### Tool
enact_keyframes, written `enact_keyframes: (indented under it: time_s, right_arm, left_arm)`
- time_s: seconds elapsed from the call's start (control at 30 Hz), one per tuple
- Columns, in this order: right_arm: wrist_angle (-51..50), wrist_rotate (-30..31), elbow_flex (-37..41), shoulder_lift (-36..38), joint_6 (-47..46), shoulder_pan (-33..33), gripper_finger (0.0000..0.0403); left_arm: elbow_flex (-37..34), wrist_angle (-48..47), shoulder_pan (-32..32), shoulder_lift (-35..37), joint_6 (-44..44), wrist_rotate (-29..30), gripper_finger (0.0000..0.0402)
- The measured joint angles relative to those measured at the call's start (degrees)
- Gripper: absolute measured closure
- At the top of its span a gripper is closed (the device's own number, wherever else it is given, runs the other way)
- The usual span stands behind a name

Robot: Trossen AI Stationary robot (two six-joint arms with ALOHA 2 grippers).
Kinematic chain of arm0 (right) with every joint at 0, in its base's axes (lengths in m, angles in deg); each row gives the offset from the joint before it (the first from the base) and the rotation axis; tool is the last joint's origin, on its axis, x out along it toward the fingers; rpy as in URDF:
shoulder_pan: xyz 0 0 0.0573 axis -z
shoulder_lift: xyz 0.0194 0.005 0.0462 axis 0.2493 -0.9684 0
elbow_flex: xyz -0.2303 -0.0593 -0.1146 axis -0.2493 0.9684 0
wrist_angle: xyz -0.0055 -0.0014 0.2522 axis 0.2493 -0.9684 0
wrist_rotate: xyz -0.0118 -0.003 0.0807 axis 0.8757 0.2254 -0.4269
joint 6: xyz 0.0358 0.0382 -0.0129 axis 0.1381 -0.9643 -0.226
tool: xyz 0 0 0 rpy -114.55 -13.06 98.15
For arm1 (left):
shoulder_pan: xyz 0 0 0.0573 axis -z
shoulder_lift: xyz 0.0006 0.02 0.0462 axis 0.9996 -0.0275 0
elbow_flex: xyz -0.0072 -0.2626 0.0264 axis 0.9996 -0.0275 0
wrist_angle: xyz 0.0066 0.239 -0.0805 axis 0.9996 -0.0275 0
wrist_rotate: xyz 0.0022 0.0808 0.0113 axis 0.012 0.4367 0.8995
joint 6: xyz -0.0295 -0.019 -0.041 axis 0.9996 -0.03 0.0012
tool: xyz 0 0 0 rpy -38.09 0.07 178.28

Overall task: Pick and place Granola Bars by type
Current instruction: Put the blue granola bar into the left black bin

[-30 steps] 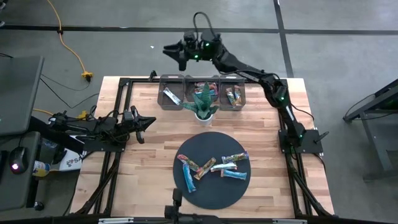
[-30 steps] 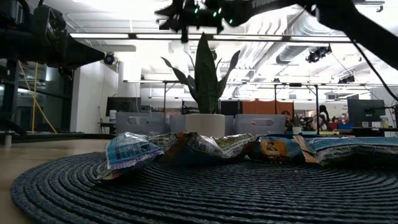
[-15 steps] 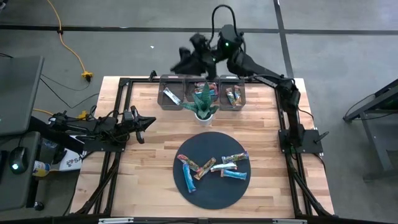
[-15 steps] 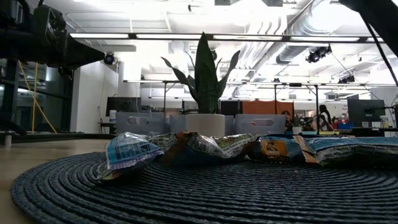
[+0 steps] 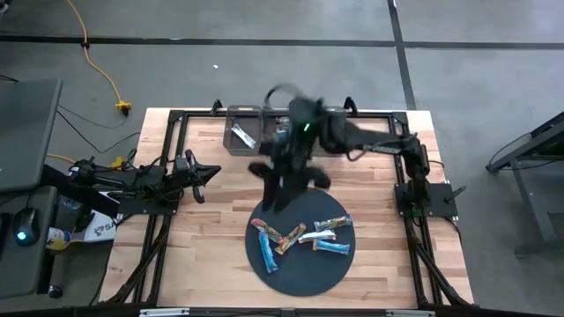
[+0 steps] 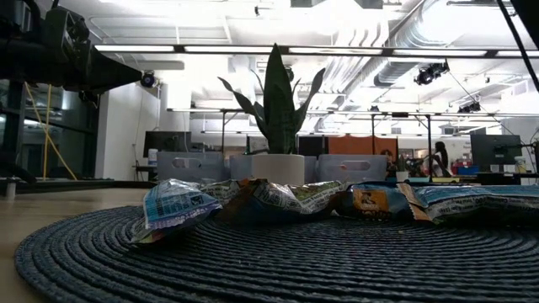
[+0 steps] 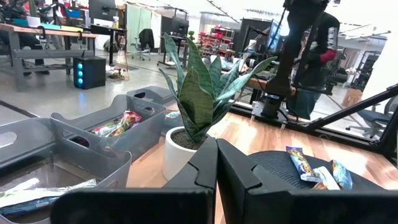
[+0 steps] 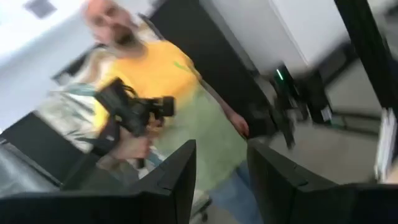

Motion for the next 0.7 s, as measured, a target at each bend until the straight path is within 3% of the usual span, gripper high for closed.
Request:
enact_keyframes:
  time_s: [0.1, 0.23, 0.4, 0.57, 0.7]
  right_arm:
    - [-14.06, 7.36, 0.0, -0.13, 6.84, -3.66, 0.0277]
    - [-33.37, 24.55, 0.0, -0.12, 13.25, -8.44, 0.0277]
    - [-48.26, 46.99, 0.02, -0.56, 9.6, -14.69, 0.0277]
    - [-51.97, 57.03, 1.35, -1.63, 2.57, -20.41, 0.0277]
    - [-50.71, 60.07, 6.81, -1.55, -5.87, -24.5, 0.0277]
  left_arm:
    - [-0.01, 0.01, -0.01, 0.0, -0.01, 0.01, 0.04]
    - [-0.01, 0.0, -0.01, 0.0, 0.0, 0.01, 0.04]
    - [0.0, 0.0, 0.0, 0.0, 0.0, 0.01, 0.04]
    - [0.0, 0.0, 0.0, -0.02, 0.0, -0.01, 0.04]
    - [0.01, 0.0, -0.01, -0.01, 0.0, -0.2, 0.04]
